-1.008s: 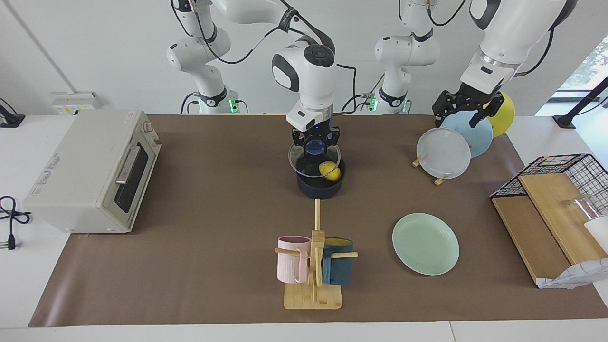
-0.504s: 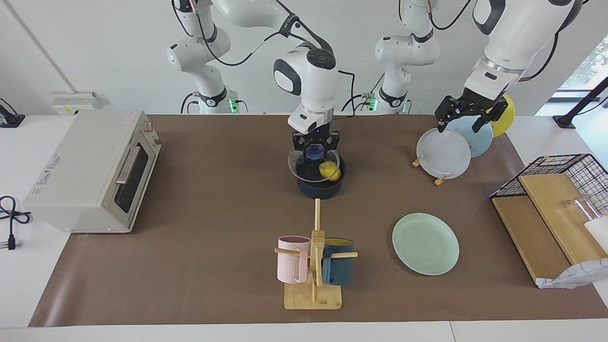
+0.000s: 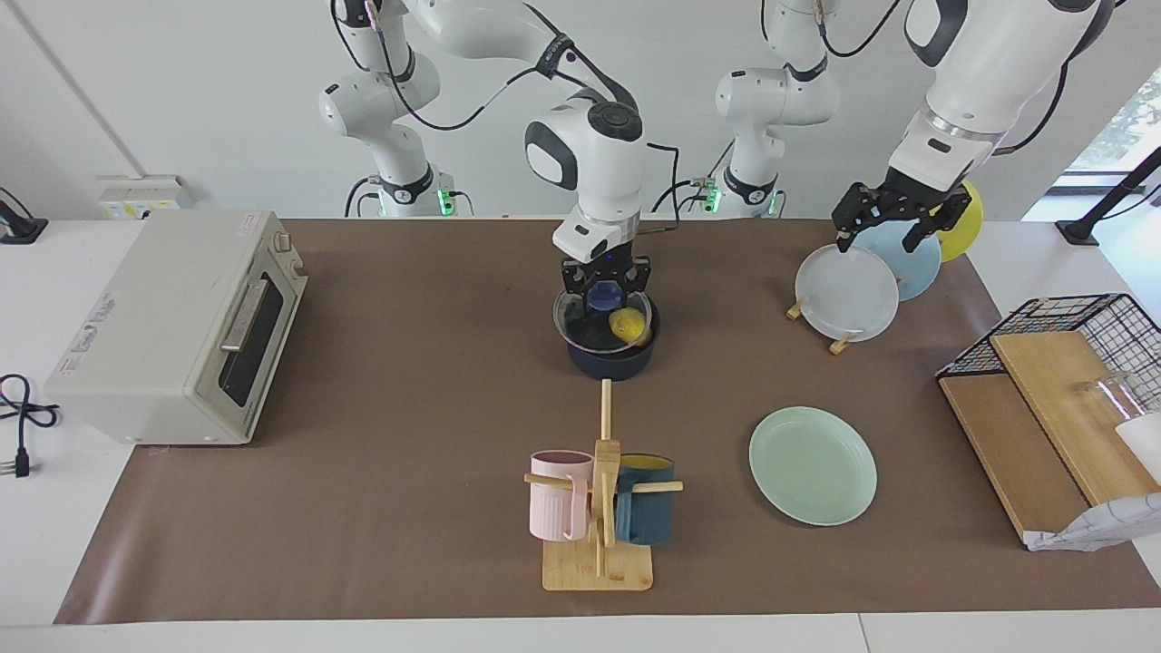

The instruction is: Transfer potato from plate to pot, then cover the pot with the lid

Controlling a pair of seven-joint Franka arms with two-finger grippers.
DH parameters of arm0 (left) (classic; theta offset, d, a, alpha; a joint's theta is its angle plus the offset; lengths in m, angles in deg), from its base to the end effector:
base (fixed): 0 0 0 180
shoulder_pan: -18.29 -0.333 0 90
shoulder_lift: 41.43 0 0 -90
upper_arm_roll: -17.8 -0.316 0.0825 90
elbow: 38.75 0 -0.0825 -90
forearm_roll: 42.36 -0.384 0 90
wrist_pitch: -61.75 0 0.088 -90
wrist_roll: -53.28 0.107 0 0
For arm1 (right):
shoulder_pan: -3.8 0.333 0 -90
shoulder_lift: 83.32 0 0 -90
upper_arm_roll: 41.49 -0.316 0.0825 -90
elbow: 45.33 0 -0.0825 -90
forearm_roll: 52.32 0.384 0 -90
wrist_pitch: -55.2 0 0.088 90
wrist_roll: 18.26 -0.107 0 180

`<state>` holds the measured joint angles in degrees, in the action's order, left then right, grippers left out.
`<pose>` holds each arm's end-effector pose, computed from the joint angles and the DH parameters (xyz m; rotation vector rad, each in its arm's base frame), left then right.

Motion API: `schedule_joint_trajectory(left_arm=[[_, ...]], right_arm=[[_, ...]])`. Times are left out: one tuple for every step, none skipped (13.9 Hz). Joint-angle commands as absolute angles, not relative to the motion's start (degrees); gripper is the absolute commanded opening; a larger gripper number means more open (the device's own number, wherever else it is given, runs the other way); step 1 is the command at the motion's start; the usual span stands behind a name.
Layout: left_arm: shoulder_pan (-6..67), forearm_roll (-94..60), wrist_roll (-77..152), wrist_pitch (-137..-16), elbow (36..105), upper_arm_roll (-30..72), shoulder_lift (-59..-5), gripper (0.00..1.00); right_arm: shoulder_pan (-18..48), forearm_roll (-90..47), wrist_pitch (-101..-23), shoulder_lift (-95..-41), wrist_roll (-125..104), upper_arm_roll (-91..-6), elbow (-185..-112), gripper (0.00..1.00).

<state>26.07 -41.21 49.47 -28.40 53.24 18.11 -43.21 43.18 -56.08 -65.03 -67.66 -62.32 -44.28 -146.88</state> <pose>0.5391 -0.0788 0.6254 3.1197 -0.1165 -0.0048 0.4761 0.4240 0.4108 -3.1358 0.0056 -0.1085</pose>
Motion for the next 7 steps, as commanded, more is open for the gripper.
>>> schedule_joint_trajectory(left_arm=[[23.3, -41.6, 49.4, -27.3, 52.9, 20.5, -43.4, 1.00], [22.3, -41.5, 49.3, -27.4, 52.9, 21.9, -43.3, 1.00], [22.1, -41.5, 49.2, -27.4, 52.9, 22.1, -43.4, 1.00], [22.2, -41.5, 49.2, -27.5, 53.0, 22.1, -43.5, 1.00], [22.3, -41.5, 49.2, -27.5, 53.1, 22.1, -43.5, 1.00], [22.5, -41.5, 49.2, -27.5, 53.2, 22.0, -43.6, 1.00], [22.9, -41.5, 49.1, -27.5, 53.2, 21.8, -43.5, 1.00]], right_arm=[[43.1, -55.9, -65.9, -68.1, -62.9, -44.3, -147.1, 0.61], [43.1, -55.8, -65.9, -68.1, -62.9, -44.3, -147.1, 0.61], [43.1, -55.8, -65.9, -68.1, -62.9, -44.3, -147.1, 0.61], [43.3, -55.8, -66.0, -67.9, -63.1, -44.3, -147.1, 0.61], [43.4, -55.8, -65.9, -67.7, -63.3, -44.3, -146.9, 0.61], [43.4, -55.7, -65.9, -67.5, -63.3, -44.4, -146.5, 0.61], [43.4, -55.7, -65.8, -67.5, -63.3, -44.4, -146.4, 0.61]])
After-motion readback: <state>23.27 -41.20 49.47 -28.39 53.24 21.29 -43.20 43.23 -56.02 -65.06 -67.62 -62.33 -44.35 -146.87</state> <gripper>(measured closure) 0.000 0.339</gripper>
